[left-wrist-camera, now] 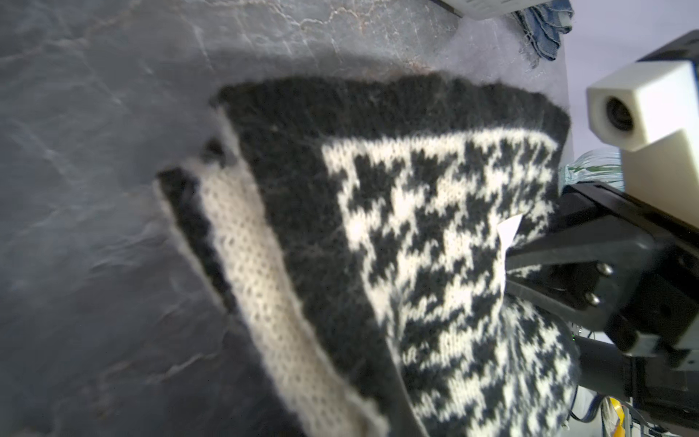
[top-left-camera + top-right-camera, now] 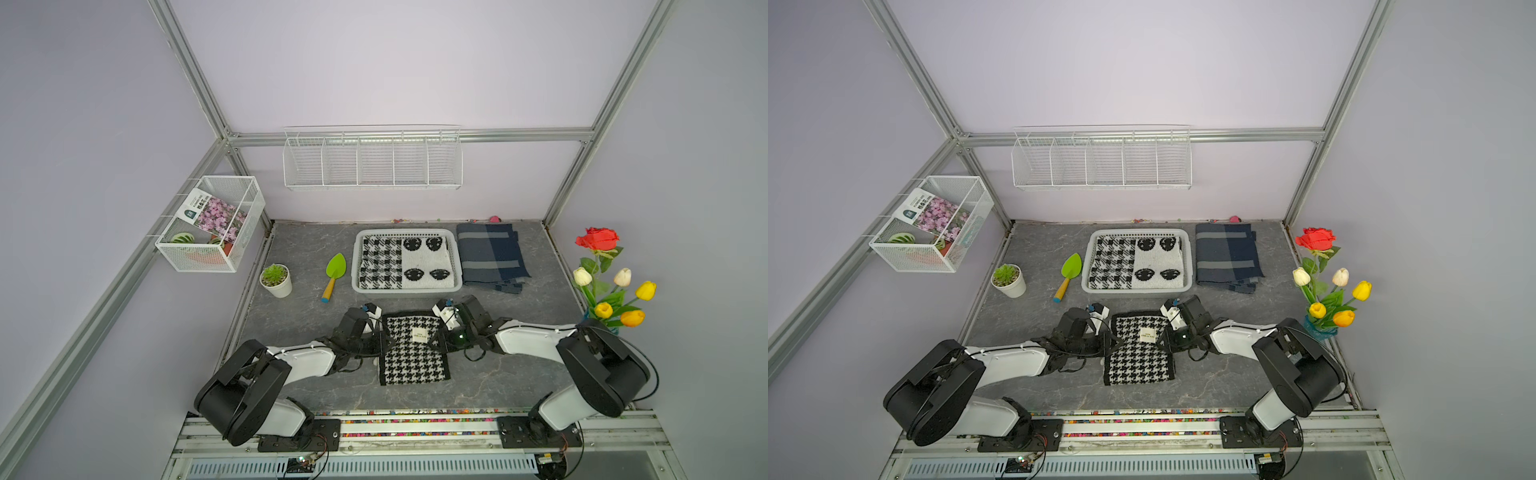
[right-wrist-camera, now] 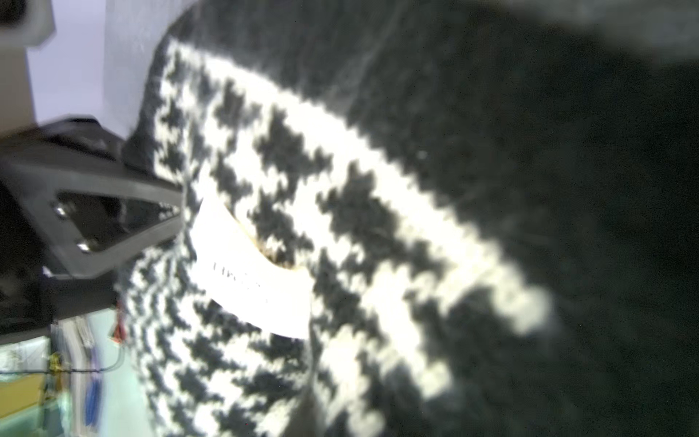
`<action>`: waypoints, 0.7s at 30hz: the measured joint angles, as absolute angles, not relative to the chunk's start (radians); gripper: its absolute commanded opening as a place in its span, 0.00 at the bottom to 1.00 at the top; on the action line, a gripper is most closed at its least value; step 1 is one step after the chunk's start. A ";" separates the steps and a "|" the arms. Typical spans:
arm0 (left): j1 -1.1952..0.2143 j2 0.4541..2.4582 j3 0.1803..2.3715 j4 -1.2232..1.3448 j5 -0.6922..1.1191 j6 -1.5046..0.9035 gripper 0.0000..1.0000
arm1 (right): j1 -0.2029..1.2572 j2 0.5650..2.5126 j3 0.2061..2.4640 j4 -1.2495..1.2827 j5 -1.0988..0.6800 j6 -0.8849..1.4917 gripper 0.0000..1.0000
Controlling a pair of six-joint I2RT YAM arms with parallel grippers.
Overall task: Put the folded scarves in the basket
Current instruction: Pick up the scarf at the center of the board.
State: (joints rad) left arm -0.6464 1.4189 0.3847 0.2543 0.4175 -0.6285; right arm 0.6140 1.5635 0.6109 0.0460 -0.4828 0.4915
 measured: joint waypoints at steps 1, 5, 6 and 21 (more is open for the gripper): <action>-0.646 1.415 0.382 0.256 0.420 -0.629 0.00 | 0.614 1.562 0.611 0.047 -0.486 0.490 0.00; -0.650 1.392 0.381 0.241 0.421 -0.630 0.00 | 0.616 1.529 0.610 0.020 -0.488 0.493 0.00; -0.651 1.386 0.381 0.236 0.421 -0.632 0.00 | 0.617 1.513 0.610 0.007 -0.488 0.493 0.00; -0.701 1.130 0.638 -0.023 0.379 -0.654 0.00 | 0.628 1.284 0.896 -0.354 -0.476 0.444 0.00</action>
